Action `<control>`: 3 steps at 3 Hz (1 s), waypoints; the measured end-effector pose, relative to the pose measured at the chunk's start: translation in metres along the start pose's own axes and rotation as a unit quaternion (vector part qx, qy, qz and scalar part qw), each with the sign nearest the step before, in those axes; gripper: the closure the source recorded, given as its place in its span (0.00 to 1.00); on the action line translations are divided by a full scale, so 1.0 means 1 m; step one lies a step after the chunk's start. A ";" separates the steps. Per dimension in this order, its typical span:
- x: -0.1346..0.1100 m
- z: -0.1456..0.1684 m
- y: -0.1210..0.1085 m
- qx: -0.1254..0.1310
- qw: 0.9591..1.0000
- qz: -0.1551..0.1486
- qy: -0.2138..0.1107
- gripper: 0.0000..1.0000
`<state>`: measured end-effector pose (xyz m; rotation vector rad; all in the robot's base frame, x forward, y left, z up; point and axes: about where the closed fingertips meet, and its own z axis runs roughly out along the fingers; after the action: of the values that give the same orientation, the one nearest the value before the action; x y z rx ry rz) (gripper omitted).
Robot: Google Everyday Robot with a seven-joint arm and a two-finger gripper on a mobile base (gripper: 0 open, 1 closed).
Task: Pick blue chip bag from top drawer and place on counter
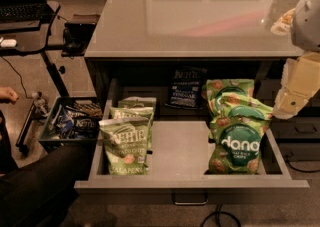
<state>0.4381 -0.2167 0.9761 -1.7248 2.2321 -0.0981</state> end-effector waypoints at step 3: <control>-0.021 0.064 -0.046 0.034 0.997 0.038 -0.062 0.00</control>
Offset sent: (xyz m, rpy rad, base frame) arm 0.0520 0.0117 -0.0290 0.0700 -0.1345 -0.0516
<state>0.5045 -0.2005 0.9308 -1.5655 2.1745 -0.0482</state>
